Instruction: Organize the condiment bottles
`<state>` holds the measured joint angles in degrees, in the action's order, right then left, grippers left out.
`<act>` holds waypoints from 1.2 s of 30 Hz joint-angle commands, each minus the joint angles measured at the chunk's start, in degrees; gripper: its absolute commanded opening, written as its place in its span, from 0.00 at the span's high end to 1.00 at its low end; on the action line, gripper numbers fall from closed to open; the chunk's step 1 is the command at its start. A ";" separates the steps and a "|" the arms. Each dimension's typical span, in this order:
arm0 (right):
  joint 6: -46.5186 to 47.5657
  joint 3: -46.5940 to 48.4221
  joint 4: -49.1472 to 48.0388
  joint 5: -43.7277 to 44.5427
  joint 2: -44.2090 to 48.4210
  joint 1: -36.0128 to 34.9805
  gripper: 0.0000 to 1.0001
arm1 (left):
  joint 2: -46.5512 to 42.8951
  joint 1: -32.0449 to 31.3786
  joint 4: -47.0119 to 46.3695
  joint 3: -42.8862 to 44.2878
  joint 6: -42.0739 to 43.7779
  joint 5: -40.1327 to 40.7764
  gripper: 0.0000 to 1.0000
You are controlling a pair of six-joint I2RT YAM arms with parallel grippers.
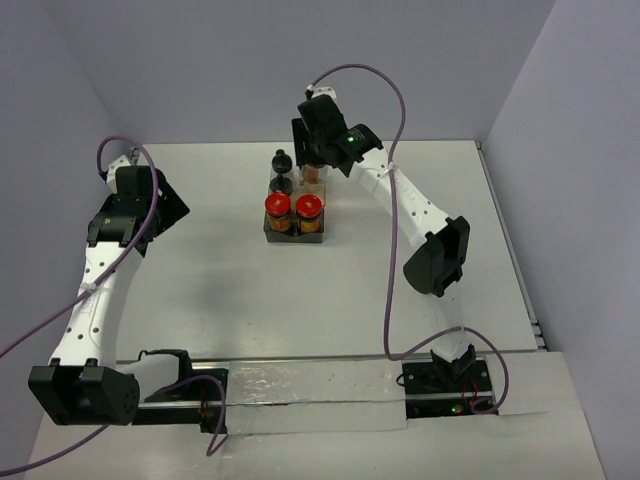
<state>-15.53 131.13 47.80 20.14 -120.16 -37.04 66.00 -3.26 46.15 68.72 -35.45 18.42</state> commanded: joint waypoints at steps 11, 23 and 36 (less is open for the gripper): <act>0.06 -3.43 -7.02 -6.24 -5.92 1.43 0.70 | -0.43 0.54 -0.63 -1.92 0.11 -1.82 0.16; 0.06 -4.76 -9.32 -7.41 -9.88 2.23 0.69 | -0.61 0.54 -0.42 -1.64 1.00 -1.63 0.16; 0.06 -5.83 -10.22 -4.90 -11.12 3.16 0.58 | -0.43 0.54 -0.98 -1.22 0.74 -3.55 0.16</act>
<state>-15.53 125.48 41.13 14.33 -132.06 -34.42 66.02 -3.25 46.41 66.57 -35.29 16.23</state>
